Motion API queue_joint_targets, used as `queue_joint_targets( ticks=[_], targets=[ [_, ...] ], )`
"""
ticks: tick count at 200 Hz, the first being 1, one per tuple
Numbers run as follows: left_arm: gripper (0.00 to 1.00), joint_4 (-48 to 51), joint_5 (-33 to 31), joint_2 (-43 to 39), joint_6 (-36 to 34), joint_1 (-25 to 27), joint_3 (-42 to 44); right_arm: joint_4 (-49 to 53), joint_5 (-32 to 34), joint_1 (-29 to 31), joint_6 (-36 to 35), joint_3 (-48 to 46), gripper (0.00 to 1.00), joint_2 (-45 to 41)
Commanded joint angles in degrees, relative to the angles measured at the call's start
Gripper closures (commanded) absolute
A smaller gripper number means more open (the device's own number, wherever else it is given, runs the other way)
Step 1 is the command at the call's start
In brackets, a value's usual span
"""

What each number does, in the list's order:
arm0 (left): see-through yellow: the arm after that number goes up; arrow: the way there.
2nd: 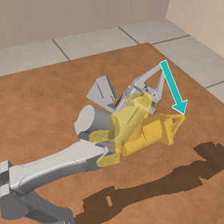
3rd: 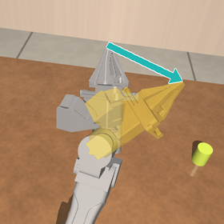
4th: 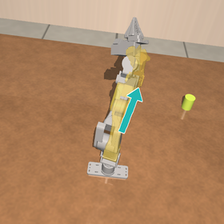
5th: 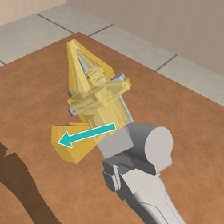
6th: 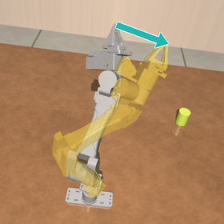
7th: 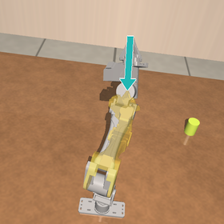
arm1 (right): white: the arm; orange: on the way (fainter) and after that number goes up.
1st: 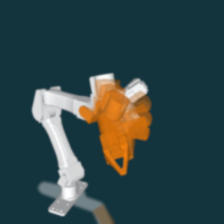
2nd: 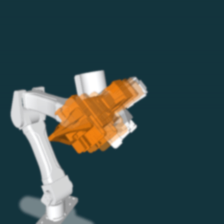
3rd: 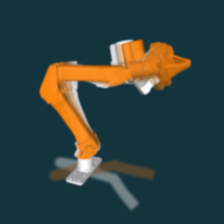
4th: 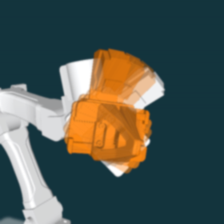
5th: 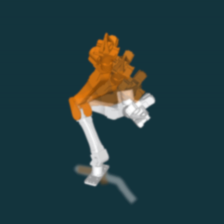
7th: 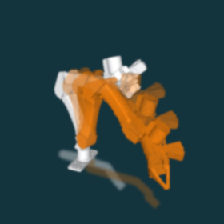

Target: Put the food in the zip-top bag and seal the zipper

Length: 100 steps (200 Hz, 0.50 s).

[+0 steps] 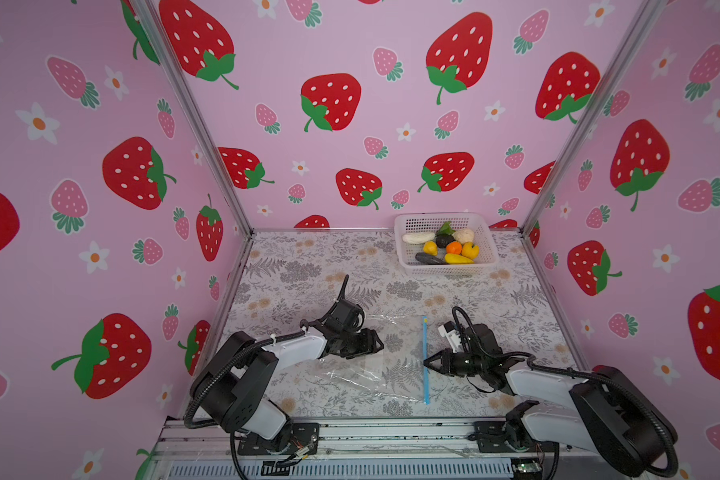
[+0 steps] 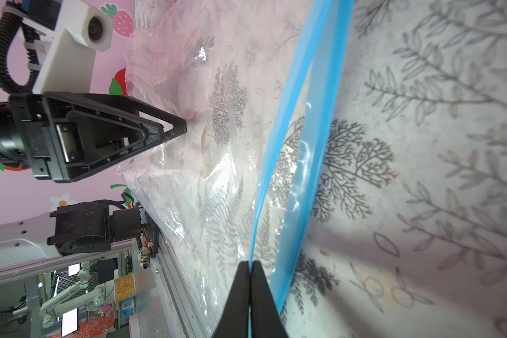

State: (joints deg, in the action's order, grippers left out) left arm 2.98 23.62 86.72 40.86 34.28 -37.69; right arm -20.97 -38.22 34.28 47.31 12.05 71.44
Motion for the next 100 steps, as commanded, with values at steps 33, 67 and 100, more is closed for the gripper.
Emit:
queue_joint_targets(
  ticks=[33,67,100],
  targets=[
    [0.32,-1.4,2.4,-0.4,2.2,0.8,-0.6,-2.5,2.4,1.8,-4.0,4.1,0.97,-2.0],
    [0.29,2.9,2.6,-4.7,-0.7,2.6,-5.0,-7.1,5.4,1.9,-10.5,4.7,1.0,-5.7],
    [0.27,1.6,2.2,-8.0,-2.5,4.0,-5.7,-12.6,3.6,2.2,-13.6,5.9,1.0,-3.0]
  ],
)
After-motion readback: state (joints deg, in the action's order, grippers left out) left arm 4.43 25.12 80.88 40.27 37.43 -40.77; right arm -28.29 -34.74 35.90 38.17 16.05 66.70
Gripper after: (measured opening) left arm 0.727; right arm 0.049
